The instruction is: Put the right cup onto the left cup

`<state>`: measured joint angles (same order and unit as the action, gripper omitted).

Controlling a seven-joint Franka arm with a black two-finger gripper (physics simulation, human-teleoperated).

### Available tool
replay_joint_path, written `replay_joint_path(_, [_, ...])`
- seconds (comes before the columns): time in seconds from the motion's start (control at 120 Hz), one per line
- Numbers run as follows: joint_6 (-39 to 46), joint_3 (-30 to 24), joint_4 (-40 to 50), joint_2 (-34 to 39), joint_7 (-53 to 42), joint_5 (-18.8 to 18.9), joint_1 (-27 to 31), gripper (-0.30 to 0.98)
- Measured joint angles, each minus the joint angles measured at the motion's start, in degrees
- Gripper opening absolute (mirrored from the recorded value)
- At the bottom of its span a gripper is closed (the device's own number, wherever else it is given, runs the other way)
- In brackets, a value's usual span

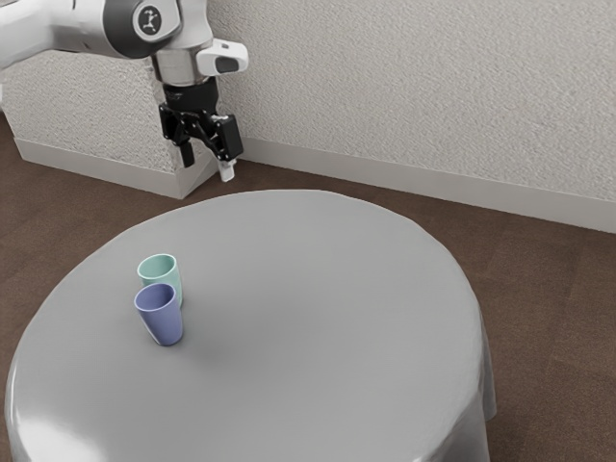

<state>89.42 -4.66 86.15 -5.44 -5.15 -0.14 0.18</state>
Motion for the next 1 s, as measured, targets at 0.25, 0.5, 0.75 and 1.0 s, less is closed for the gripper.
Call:
replay_joint_path(0.25, [0.7, 0.1, 2.2, 0.4, -0.2, -0.5, 0.1, 0.69])
replay_joint_path(0.5, [4.3, 0.3, 11.0, 2.5, 0.4, -2.3, 1.7, 0.68])
replay_joint_path(0.75, [10.2, 0.5, 20.4, 3.9, 1.4, -2.3, 3.7, 0.61])
replay_joint_path(1.0, [17.5, 0.5, 28.7, 4.1, 2.4, -2.0, 5.6, 0.54])
